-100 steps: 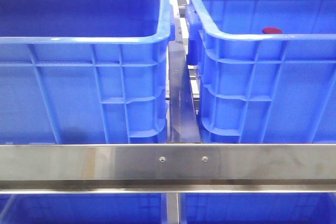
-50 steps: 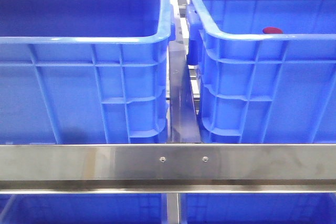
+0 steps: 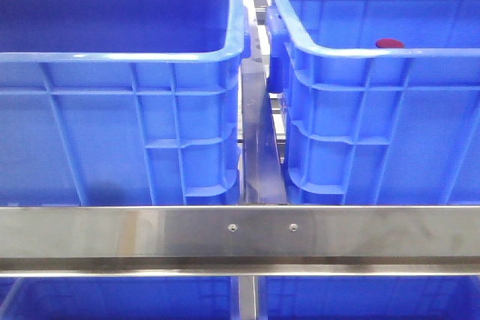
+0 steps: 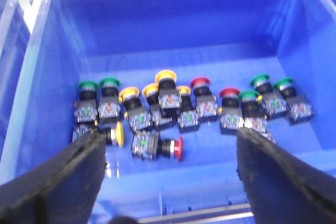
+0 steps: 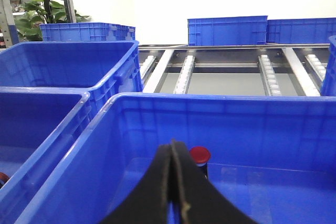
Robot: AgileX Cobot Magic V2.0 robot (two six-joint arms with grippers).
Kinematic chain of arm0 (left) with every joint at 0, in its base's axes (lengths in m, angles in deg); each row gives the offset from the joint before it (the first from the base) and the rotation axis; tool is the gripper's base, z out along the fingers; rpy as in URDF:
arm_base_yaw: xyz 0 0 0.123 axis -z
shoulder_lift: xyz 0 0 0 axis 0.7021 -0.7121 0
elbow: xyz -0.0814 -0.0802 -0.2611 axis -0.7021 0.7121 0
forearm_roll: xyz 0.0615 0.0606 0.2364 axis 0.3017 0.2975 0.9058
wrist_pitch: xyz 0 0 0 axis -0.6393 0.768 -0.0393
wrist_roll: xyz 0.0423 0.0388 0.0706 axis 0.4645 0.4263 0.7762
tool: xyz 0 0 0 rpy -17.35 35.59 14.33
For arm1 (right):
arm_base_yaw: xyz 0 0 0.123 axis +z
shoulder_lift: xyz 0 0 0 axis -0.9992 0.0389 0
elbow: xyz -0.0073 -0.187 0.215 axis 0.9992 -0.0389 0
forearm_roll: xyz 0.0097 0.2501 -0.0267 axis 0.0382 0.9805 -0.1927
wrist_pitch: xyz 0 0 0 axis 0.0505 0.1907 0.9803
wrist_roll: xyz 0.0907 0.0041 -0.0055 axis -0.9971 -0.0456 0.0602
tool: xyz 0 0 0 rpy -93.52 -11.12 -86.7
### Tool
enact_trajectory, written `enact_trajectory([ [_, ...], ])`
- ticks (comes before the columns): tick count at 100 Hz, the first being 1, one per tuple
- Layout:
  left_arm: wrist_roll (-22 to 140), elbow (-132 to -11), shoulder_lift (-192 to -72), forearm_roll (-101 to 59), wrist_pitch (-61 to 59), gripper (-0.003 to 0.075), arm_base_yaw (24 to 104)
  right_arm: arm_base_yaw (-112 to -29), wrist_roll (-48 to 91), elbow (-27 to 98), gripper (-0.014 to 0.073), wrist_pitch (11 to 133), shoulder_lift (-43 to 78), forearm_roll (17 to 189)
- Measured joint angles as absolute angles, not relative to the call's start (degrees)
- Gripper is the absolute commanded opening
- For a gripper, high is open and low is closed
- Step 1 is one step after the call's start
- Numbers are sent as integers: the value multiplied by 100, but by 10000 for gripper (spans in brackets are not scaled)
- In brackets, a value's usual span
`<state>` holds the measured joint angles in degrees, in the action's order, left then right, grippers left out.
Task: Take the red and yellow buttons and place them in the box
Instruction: 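Lower the left gripper and grasp a yellow-capped push button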
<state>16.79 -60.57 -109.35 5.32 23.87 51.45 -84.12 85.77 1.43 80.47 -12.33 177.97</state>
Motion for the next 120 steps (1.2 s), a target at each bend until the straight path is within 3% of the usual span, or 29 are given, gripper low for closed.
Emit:
enact_trajectory([
  [23,1689,-6520,-11968,500,2357,514,5155,-8412,8577,143,-67,8034,-1233,17797],
  [77,1938,-8388,-15813,478,2459,514,5165,-8412,8577,143,-67,8034,-1233,17797],
  [120,1981,-9122,-17392,532,2291,513,5165,-8412,8577,143,-67,8034,-1233,17797],
])
